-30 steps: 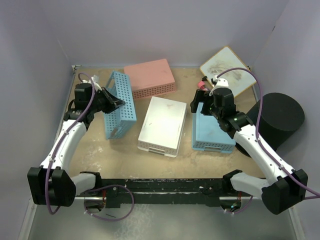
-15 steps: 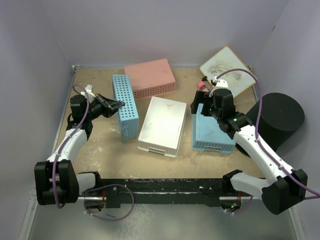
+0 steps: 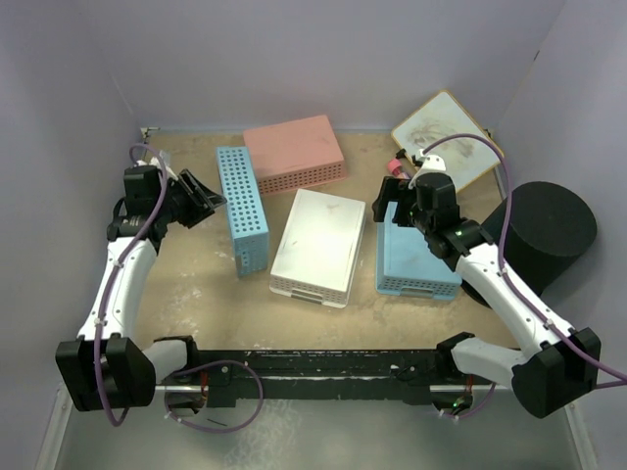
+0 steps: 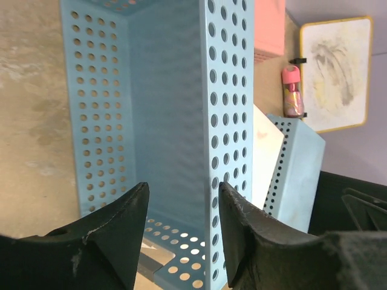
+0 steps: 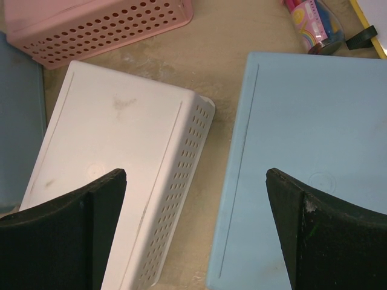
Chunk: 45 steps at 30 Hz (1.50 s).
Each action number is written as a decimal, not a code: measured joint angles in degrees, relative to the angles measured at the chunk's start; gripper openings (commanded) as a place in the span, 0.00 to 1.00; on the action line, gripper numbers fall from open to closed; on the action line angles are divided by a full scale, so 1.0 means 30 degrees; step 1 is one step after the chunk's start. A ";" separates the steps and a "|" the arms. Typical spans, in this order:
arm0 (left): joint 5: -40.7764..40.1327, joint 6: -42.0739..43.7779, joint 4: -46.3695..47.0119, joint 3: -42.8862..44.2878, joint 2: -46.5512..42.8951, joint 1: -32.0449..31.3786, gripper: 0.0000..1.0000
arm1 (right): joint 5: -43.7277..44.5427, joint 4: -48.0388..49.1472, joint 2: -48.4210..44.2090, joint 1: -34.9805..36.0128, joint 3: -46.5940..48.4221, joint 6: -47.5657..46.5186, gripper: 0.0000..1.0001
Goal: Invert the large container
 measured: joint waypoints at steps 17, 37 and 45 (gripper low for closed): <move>-0.3519 0.2324 -0.2441 0.4495 0.0729 -0.1960 0.43 | -0.0495 0.0313 0.0233 0.0000 0.0000 0.0073 1.00; -0.7184 0.3665 -0.3075 0.4830 0.3140 -0.3286 0.00 | -0.0495 0.0306 0.0233 0.0000 0.0000 0.0087 1.00; -0.8539 0.4036 -0.3417 0.4233 0.2055 -0.2892 0.00 | -0.0495 0.0299 0.0233 0.0000 0.0000 0.0087 1.00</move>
